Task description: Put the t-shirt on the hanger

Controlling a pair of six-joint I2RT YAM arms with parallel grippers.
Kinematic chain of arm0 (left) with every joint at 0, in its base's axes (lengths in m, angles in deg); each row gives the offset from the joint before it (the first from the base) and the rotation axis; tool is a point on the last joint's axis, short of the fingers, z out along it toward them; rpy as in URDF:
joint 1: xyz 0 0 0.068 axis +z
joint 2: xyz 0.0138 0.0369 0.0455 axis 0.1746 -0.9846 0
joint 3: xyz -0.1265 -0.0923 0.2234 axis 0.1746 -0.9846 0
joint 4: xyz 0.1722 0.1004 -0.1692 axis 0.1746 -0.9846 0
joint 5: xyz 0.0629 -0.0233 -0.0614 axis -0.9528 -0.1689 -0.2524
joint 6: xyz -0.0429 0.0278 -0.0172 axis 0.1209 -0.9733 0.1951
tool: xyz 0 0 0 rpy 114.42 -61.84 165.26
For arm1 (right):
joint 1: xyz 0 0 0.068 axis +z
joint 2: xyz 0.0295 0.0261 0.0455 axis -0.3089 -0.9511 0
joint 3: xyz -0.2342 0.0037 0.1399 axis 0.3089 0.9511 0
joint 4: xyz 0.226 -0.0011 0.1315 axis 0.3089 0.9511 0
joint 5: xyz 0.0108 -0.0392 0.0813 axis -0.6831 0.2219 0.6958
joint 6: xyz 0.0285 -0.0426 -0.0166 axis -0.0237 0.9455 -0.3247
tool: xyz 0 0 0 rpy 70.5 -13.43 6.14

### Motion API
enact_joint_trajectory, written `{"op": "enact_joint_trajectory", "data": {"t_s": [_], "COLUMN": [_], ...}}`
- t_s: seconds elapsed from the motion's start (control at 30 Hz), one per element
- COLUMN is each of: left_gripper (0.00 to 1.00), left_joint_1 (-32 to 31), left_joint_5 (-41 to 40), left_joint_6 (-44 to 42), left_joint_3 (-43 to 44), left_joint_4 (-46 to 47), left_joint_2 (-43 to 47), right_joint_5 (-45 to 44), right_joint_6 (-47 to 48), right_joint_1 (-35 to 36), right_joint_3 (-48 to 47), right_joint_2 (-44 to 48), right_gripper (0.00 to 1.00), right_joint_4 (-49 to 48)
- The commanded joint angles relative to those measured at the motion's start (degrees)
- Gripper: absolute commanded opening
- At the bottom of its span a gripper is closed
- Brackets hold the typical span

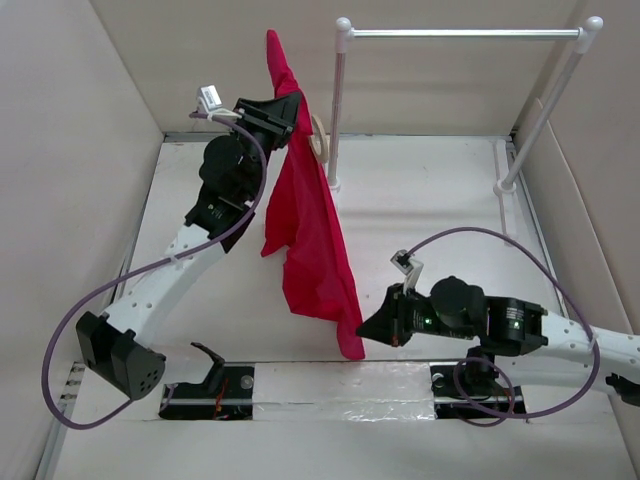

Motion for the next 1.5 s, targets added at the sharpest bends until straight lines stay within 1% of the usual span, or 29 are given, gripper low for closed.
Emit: {"op": "enact_joint_trajectory", "data": {"t_s": [0.0, 0.07, 0.1, 0.13, 0.17, 0.2, 0.23, 0.33, 0.37, 0.43, 0.47, 0.5, 0.53, 0.6, 0.63, 0.67, 0.77, 0.8, 0.83, 0.87, 1.0, 1.07, 1.1, 1.13, 1.2, 1.27, 1.33, 1.47], "left_gripper": [0.00, 0.00, 0.00, 0.00, 0.00, 0.00, 0.00, 0.00, 0.00, 0.00, 0.00, 0.00, 0.00, 0.00, 0.00, 0.00, 0.00, 0.00, 0.00, 0.00, 0.00, 0.00, 0.00, 0.00, 0.00, 0.00, 0.00, 0.00], "left_joint_1": [1.9, 1.2, -0.7, -0.7, -0.7, -0.7, -0.7, -0.7, -0.7, -0.7, -0.7, -0.7, -0.7, -0.7, -0.7, -0.7, -0.7, -0.7, -0.7, -0.7, -0.7, -0.7, -0.7, -0.7, -0.7, -0.7, -0.7, -0.7], "left_joint_5": [-2.2, -0.4, 0.7, 1.6, 3.3, 6.8, 8.1, 10.9, 11.4, 12.4, 12.8, 13.6, 14.0, 14.9, 15.0, 15.0, 15.0, 15.1, 15.0, 15.0, 15.0, 15.1, 15.0, 15.0, 15.0, 15.0, 15.0, 15.0], "left_joint_6": [0.3, 2.1, 3.9, 5.3, 6.9, 10.0, 11.8, 14.4, 14.9, 15.7, 16.1, 16.2, 16.2, 16.3, 16.5, 16.8, 17.5, 17.5, 17.5, 17.6, 17.7, 17.6, 17.6, 17.6, 17.6, 17.8, 17.9, 18.0], "left_joint_3": [-5.3, -9.3, -13.2, -15.0, -17.0, -20.4, -21.9, -26.3, -27.1, -29.1, -29.4, -29.9, -29.9, -30.1, -30.4, -30.9, -31.7, -31.7, -31.7, -31.9, -31.7, -31.5, -31.4, -31.4, -31.5, -31.6, -32.1, -32.0], "left_joint_4": [12.9, 10.9, 9.4, 9.4, 8.8, 8.6, 8.3, 5.2, 3.5, 2.2, 0.6, 0.0, -0.7, -2.9, -3.1, -3.0, -3.1, -3.2, -3.2, -3.0, -2.9, -3.0, -3.0, -3.1, -3.4, -3.5, -3.4, -4.1], "left_joint_2": [6.0, 9.3, 10.1, 11.1, 12.8, 13.3, 14.1, 17.5, 19.4, 21.2, 22.5, 22.9, 23.3, 24.2, 24.5, 24.8, 24.8, 24.8, 24.7, 24.7, 24.5, 24.5, 24.6, 24.7, 24.9, 25.3, 25.5, 25.7], "right_joint_5": [-1.3, -3.6, -4.9, -5.2, -5.0, -4.7, -3.3, -2.4, -2.2, -1.4, -1.5, -1.9, -2.9, -5.6, -8.6, -9.7, -11.2, -11.5, -12.3, -12.4, -13.2, -15.7, -16.2, -17.3, -17.4, -17.9, -19.2, -22.7], "right_joint_6": [0.9, 0.9, 1.4, 1.8, 2.5, 3.3, 3.8, 4.3, 4.6, 5.3, 5.7, 6.2, 6.7, 8.2, 8.8, 9.3, 10.9, 10.7, 10.7, 10.7, 10.7, 11.0, 11.2, 11.5, 11.9, 11.5, 10.8, 9.6], "right_joint_1": [2.2, 2.2, 2.2, 2.2, 1.6, 1.0, 0.3, 0.3, 0.3, 0.3, 0.3, 0.3, 0.3, 0.3, 0.3, -0.2, -1.1, -1.9, -1.9, -1.9, -1.9, -1.9, -1.9, -1.9, -1.9, -1.9, -1.9, -1.9], "right_joint_3": [-7.4, -10.5, -12.2, -12.7, -13.0, -13.6, -13.8, -14.4, -14.4, -15.0, -15.7, -16.6, -17.6, -22.3, -24.4, -28.0, -31.8, -33.2, -33.6, -34.1, -35.3, -36.2, -36.4, -36.6, -36.8, -37.6, -37.5, -37.0], "right_joint_2": [-1.9, -3.0, -4.4, -5.3, -6.4, -7.8, -10.5, -14.1, -15.9, -17.1, -17.4, -18.0, -17.9, -17.5, -17.3, -17.2, -18.2, -18.8, -20.2, -21.0, -24.2, -26.3, -27.0, -27.7, -29.9, -31.6, -32.7, -33.7], "right_gripper": [0.00, 0.00, 0.00, 0.00, 0.00, 0.00, 0.00, 0.01, 0.06, 0.43, 0.59, 0.72, 0.73, 0.73, 0.72, 0.69, 0.36, 0.10, 0.00, 0.00, 0.00, 0.15, 0.29, 0.34, 0.40, 0.39, 0.37, 0.25], "right_joint_4": [14.6, 15.6, 15.1, 14.3, 13.4, 11.5, 10.7, 8.7, 8.3, 8.7, 9.4, 11.5, 12.4, 16.2, 17.4, 18.2, 17.2, 15.1, 13.9, 10.6, 5.7, 5.8, 5.9, 6.3, 7.2, 8.0, 8.3, 8.1]}}
